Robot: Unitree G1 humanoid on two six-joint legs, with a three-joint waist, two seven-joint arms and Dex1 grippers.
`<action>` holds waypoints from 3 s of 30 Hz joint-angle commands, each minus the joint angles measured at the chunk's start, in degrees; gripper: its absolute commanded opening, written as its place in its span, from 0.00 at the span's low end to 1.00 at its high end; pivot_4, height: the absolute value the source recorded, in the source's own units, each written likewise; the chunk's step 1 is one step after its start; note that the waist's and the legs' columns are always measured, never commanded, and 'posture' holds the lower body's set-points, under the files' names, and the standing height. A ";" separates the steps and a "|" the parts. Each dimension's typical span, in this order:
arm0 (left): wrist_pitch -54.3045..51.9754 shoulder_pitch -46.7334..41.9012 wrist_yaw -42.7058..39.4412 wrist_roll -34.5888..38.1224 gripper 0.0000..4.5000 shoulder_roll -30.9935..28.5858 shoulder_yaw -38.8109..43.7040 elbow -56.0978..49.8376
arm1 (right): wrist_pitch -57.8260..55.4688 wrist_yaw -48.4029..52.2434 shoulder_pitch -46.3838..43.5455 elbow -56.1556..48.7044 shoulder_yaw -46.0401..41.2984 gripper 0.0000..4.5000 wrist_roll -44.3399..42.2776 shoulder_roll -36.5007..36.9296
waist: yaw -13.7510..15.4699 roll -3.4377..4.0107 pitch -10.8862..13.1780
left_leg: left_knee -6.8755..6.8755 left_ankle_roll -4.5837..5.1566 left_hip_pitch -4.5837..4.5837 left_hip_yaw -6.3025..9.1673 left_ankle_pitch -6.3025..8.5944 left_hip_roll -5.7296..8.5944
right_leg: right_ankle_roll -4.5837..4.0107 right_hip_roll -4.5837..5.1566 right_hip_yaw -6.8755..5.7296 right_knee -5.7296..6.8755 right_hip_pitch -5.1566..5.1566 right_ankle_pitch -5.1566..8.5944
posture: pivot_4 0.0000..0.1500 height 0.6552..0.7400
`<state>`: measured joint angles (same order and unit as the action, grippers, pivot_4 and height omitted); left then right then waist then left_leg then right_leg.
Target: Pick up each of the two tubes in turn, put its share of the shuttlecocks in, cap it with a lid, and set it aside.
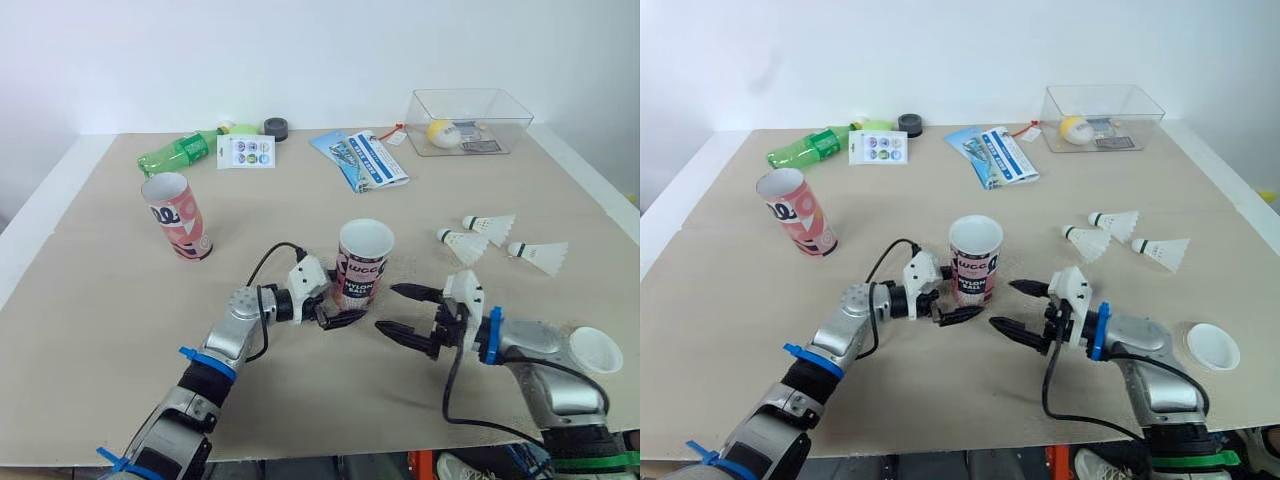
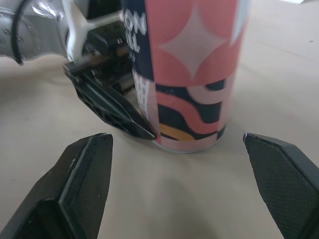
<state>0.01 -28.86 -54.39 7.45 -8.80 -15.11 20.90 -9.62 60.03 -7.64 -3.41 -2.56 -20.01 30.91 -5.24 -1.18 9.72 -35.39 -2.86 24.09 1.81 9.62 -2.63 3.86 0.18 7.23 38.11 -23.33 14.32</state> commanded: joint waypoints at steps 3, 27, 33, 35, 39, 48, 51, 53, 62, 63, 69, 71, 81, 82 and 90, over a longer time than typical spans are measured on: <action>0.30 2.90 -1.17 0.85 0.99 -3.71 1.13 -3.75 | 5.23 -3.13 -1.60 2.39 1.72 1.00 2.25 -2.90 | 0.08 -0.01 0.01 | 0.02 -0.01 0.01 0.01 0.00 0.00 | 0.00 0.00 -0.01 0.00 0.00 0.02 | 1.00 1.00; -3.34 13.82 -3.14 8.15 0.99 -11.62 4.35 -21.95 | 9.11 -5.83 -5.98 8.47 6.74 1.00 4.68 -9.18 | 0.42 -0.09 0.06 | 0.00 -0.04 0.04 0.01 0.03 -0.04 | -0.03 0.01 -0.02 0.00 -0.01 0.05 | 1.00 1.00; -3.75 14.34 -3.26 8.00 0.99 -12.36 3.89 -23.08 | 10.16 -5.60 -7.23 10.32 7.62 1.00 5.07 -9.70 | 0.42 -0.11 0.07 | 0.01 -0.04 0.04 0.00 0.03 -0.04 | -0.03 0.01 -0.02 0.00 -0.01 0.05 | 1.00 1.00; -3.79 14.18 -3.17 7.90 0.99 -12.30 3.78 -22.98 | 10.38 -5.65 -8.00 11.17 7.81 1.00 5.22 -10.00 | 0.44 -0.12 0.07 | 0.00 -0.04 0.04 0.00 0.03 -0.04 | -0.03 0.01 -0.02 0.00 -0.01 0.05 | 1.00 1.00; -3.79 13.77 -2.80 7.61 0.99 -11.92 3.59 -22.56 | 11.05 -5.85 -9.12 12.78 8.32 1.00 5.88 -10.92 | 0.42 -0.13 0.08 | 0.00 -0.04 0.03 0.01 0.03 -0.04 | -0.05 0.01 -0.02 0.00 -0.01 0.03 | 1.00 1.00; -3.43 12.76 -2.20 7.21 0.99 -11.19 3.12 -21.35 | 10.45 -3.55 -10.56 14.23 11.27 1.00 6.99 -11.48 | 0.41 -0.14 0.08 | 0.00 -0.04 0.03 0.01 0.03 -0.04 | -0.05 0.01 -0.02 0.00 -0.01 0.03 | 1.00 1.00; -3.69 12.68 -2.18 7.38 0.99 -11.18 3.18 -21.50 | 10.91 -2.86 -11.00 14.79 11.57 1.00 7.20 -11.18 | 0.41 -0.14 0.08 | 0.00 -0.04 0.02 0.01 0.03 -0.05 | -0.05 0.00 -0.02 0.00 -0.01 0.03 | 1.00 1.00; -3.70 12.82 -2.21 7.40 0.99 -11.18 3.12 -21.52 | 10.99 -2.24 -11.29 15.14 11.80 1.00 7.26 -10.84 | 0.41 -0.14 0.08 | 0.00 -0.04 0.02 0.01 0.03 -0.05 | -0.05 0.01 -0.02 0.00 0.00 0.03 | 1.00 1.00; -3.72 13.01 -2.56 7.31 0.99 -10.27 2.09 -21.02 | 11.36 -2.00 -12.51 15.99 11.62 1.00 7.20 -10.84 | 0.42 -0.15 0.08 | -0.01 -0.04 0.02 0.00 0.03 -0.04 | -0.04 0.01 -0.02 0.00 0.01 0.02 | 1.00 1.00; -3.74 13.00 -2.61 7.27 0.99 -10.14 1.99 -20.97 | 11.36 -2.02 -12.65 16.06 11.67 1.00 7.20 -10.92 | 0.42 -0.15 0.08 | -0.01 -0.04 0.02 0.00 0.02 -0.04 | -0.04 0.01 -0.02 0.00 0.01 0.01 | 1.00 1.00; -3.82 12.95 -3.11 7.34 0.99 -10.07 1.75 -20.87 | 11.50 -2.10 -13.34 16.63 11.75 1.00 7.21 -11.22 | 0.42 -0.16 0.08 | -0.02 -0.04 0.02 0.00 0.02 -0.04 | -0.05 0.01 -0.02 0.00 0.01 0.00 | 1.00 1.00; -3.78 12.74 -3.35 7.50 0.99 -10.33 2.06 -20.67 | 11.70 -2.04 -13.46 16.94 11.77 1.00 7.40 -11.07 | 0.42 -0.16 0.08 | -0.02 -0.04 0.02 0.00 0.02 -0.04 | -0.05 0.01 -0.02 0.00 0.01 0.00 | 1.00 1.00; -3.68 13.15 -4.94 8.52 0.99 -13.25 4.16 -21.48 | 12.61 -2.31 -13.59 17.87 11.36 1.00 7.82 -10.54 | 0.36 -0.16 0.09 | 0.00 -0.04 0.02 0.00 0.02 -0.05 | -0.06 0.00 -0.02 0.00 -0.01 0.02 | 1.00 1.00; -3.57 13.42 -5.04 8.57 0.99 -13.67 4.43 -21.75 | 12.68 -2.34 -13.61 17.91 11.35 1.00 7.87 -10.54 | 0.36 -0.17 0.09 | 0.00 -0.04 0.03 0.00 0.02 -0.05 | -0.06 0.01 -0.02 0.00 -0.01 0.02 | 1.00 1.00; -3.02 13.87 -4.98 8.67 0.99 -14.77 4.66 -21.95 | 13.03 -2.46 -13.83 18.43 11.15 1.00 7.79 -10.56 | 0.37 -0.21 0.12 | -0.01 -0.04 0.03 -0.01 0.02 -0.06 | -0.06 0.02 -0.02 0.00 0.00 0.01 | 1.00 1.00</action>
<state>-4.01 -14.59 -59.27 15.31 -23.53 -11.07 1.05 3.11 57.38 -21.10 14.43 8.61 -12.41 20.20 -4.86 -1.39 9.83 -35.40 -2.91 24.12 1.80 9.65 -2.68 3.80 0.20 7.21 38.11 -23.33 14.33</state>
